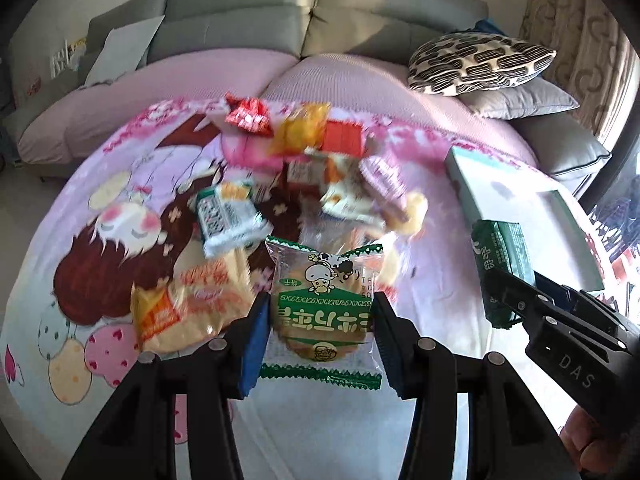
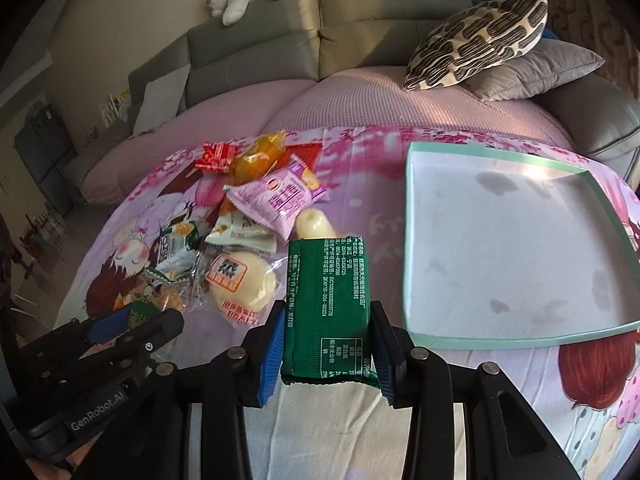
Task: Organize snacks
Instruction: 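Carry both snacks over the white tray and open both tools to release them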
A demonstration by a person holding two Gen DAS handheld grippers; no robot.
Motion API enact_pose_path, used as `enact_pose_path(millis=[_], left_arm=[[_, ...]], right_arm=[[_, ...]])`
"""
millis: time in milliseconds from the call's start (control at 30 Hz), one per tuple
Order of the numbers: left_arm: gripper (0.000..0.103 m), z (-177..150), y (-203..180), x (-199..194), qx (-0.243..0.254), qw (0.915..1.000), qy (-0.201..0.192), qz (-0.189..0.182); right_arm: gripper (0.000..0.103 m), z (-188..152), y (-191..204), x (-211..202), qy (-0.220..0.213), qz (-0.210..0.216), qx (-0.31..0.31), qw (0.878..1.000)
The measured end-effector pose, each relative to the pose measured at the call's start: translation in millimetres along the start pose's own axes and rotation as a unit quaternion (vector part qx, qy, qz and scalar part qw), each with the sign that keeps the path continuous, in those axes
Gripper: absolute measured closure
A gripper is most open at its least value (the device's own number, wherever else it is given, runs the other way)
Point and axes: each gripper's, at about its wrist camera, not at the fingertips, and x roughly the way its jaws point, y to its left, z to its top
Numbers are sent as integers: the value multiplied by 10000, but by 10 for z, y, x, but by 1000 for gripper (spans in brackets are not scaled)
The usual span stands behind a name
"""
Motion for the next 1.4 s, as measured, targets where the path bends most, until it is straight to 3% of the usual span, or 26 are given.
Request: enact_pose_path(millis=[300,500,633,800,1067,1400], left_arm=[[52,286,-630,-55,718,9960,-219,-492],[52,504,-1214,74,1246,9860,-330,-1056],[52,602,-1558,315,1511,9805,-278,-1224],[51,615,-1813,600,1672,9768,-104,-1338],[51,499,-1921,1051,1747,9770,393,-1160],[51,394,-1758,1099,1654,9797,617,-952]], right_arm=[[61,136,-728,-290,-522,-701,807,9929],[61,158,-1226,-375,-846,-1204,1355,9798],[61,212,-1462,-352,-1006,-1396,1527,9732],[61,177,-1653,-277,-903,-1601,1591,9700],[61,62,-1829,-68,-522,-1665,1727,9694],[61,-8,-1847,75,-103,-1599,1847,9696]])
